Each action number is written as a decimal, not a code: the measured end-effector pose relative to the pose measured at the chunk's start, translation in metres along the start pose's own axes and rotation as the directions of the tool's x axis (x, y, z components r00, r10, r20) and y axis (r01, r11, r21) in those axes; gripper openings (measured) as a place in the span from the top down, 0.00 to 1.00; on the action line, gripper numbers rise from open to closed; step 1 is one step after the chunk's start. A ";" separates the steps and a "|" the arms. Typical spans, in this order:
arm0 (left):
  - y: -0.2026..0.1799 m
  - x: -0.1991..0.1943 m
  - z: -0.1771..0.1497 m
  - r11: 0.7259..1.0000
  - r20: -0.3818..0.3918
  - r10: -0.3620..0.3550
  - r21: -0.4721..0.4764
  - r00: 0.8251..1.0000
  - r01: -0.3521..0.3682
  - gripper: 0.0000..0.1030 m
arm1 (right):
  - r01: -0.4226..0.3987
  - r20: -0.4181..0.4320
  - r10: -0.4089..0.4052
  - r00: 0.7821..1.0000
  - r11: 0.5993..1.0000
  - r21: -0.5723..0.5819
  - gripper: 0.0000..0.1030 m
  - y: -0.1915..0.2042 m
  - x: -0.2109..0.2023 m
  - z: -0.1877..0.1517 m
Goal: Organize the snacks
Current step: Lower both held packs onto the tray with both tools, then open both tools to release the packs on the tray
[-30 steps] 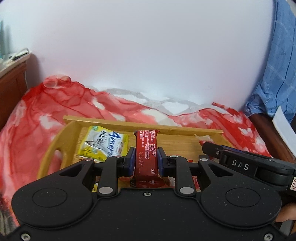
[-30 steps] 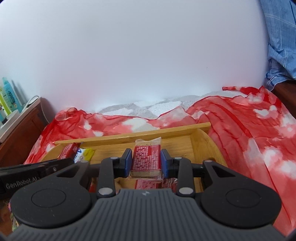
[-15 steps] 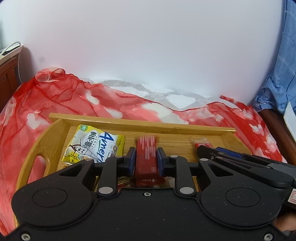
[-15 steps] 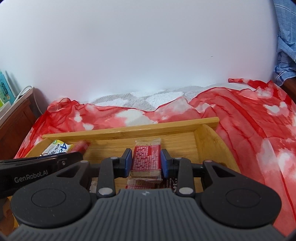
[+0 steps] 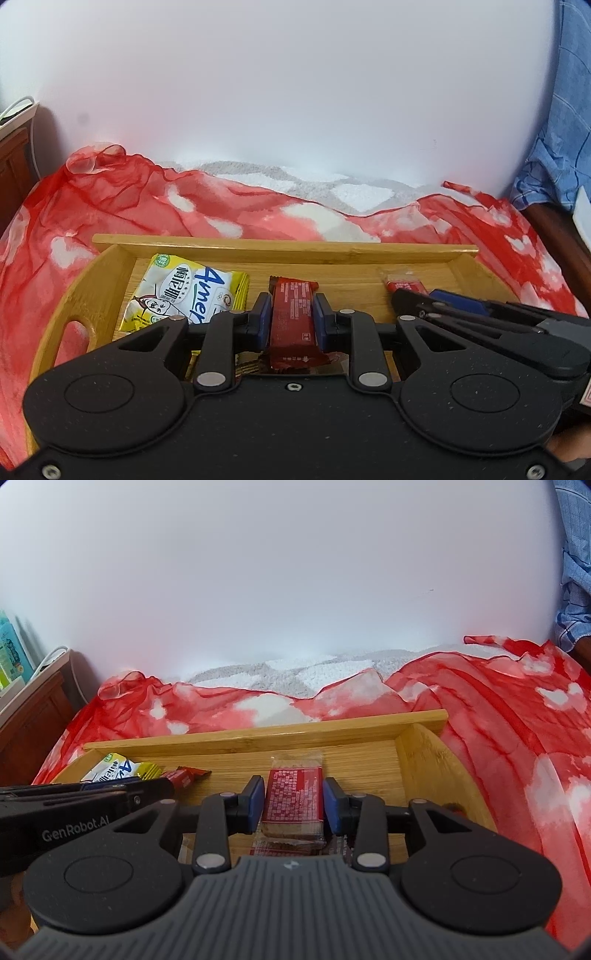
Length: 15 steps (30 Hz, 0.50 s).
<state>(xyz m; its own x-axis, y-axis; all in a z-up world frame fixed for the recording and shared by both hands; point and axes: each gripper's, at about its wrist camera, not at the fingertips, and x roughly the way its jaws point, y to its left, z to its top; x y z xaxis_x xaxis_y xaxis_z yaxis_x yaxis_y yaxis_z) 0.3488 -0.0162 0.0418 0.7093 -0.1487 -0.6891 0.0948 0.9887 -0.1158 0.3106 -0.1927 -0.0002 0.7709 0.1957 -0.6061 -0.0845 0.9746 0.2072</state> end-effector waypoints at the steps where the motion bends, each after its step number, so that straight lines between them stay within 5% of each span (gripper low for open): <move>1: -0.001 -0.002 0.000 1.000 0.001 0.001 0.005 1.000 -0.001 0.78 | -0.004 0.006 0.004 1.000 1.000 0.000 0.58 0.000 -0.002 0.000; 8: -0.006 -0.022 0.000 0.999 0.028 0.009 0.032 1.000 -0.009 0.74 | -0.011 0.046 0.012 0.999 1.000 -0.006 0.43 0.002 -0.024 0.004; 15: -0.006 -0.056 -0.003 0.999 0.062 0.021 0.048 0.998 -0.024 0.57 | -0.012 0.087 0.016 0.996 0.999 -0.041 0.35 0.004 -0.059 0.003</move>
<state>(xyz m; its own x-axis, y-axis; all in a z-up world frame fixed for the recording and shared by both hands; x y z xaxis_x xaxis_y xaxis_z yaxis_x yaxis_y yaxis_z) 0.3060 -0.0138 0.0790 0.7533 -0.1266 -0.6453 0.1114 0.9917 -0.0646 0.2668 -0.2005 0.0392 0.8213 0.2010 -0.5339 -0.1201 0.9758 0.1828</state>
